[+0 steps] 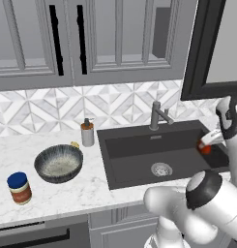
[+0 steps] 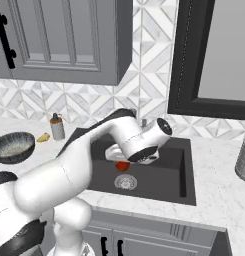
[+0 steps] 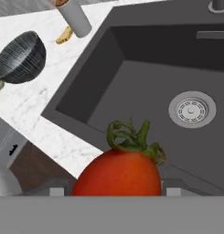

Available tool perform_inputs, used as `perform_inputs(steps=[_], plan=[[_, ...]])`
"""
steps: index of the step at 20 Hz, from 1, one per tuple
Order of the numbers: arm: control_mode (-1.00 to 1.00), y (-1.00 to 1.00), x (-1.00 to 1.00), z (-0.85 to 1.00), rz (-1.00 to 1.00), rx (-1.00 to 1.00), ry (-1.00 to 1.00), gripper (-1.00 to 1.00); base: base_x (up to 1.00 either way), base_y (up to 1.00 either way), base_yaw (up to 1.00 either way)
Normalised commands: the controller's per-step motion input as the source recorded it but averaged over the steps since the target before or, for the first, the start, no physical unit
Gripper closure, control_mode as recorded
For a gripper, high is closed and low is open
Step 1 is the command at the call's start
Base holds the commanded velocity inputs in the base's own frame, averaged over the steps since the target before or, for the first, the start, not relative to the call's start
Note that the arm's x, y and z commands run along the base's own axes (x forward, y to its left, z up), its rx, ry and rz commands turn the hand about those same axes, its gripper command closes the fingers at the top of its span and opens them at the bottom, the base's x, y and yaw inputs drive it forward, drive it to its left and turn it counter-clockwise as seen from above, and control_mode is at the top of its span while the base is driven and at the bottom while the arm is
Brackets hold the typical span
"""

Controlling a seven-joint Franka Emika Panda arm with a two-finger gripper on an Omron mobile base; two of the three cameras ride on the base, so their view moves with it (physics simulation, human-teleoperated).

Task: Pick the tomato from the sink and place it in the bowl. Then pick the bowl and place it in the microwave. Then close the microwave door and press the start button.

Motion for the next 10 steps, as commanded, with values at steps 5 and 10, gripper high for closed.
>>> perform_inputs(steps=[5,10], plan=[[-1.0,1.0,-0.44,0.96,0.0,-0.06,0.01,1.0,0.0,0.0,0.0],[-1.0,1.0,-0.17,0.72,0.03,-0.2,0.02,1.0,0.0,0.0,0.0]])
